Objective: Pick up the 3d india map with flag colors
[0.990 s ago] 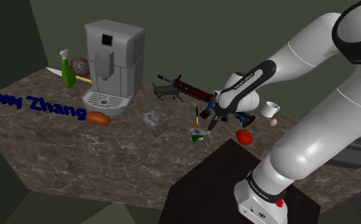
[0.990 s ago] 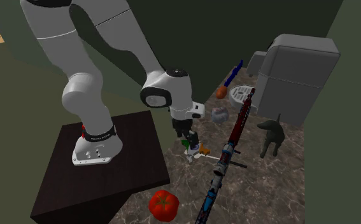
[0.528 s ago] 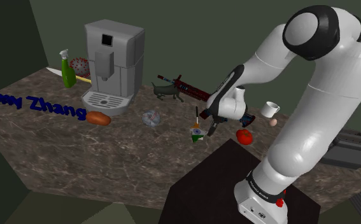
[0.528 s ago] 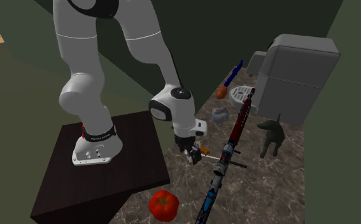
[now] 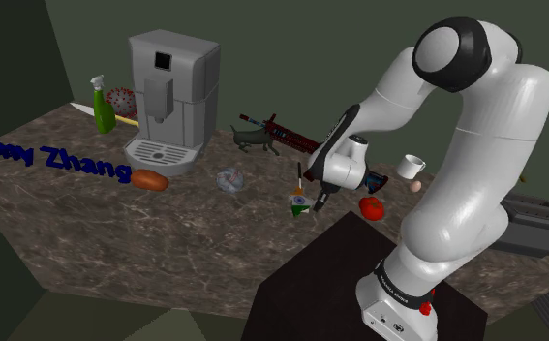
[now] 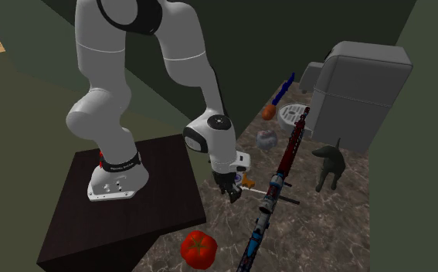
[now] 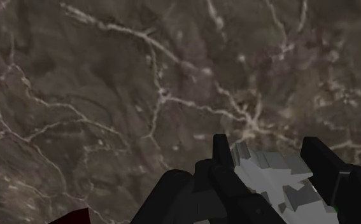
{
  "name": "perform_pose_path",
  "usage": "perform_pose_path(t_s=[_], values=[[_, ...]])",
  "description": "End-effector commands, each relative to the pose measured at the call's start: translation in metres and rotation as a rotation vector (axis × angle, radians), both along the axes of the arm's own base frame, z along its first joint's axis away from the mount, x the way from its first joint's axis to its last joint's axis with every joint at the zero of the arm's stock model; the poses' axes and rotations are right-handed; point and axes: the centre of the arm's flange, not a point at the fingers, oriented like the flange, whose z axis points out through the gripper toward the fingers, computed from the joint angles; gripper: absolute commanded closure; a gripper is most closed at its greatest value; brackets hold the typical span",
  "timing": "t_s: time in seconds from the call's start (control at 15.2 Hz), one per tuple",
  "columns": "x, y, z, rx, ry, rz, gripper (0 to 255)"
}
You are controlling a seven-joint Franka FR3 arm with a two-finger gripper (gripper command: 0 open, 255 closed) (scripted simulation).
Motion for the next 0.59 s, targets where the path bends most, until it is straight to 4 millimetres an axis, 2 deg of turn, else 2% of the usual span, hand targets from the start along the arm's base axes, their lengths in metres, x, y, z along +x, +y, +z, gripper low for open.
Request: perform_pose_path(t_s=[0.0,0.46,0.53], values=[[0.0000,0.0002,-0.0005,0.000,0.000,0.000,255],[-0.0001,-0.0010,-0.0004,0.000,0.000,0.000,255],[-0.0001,-0.0010,0.0048,0.000,0.000,0.000,255]])
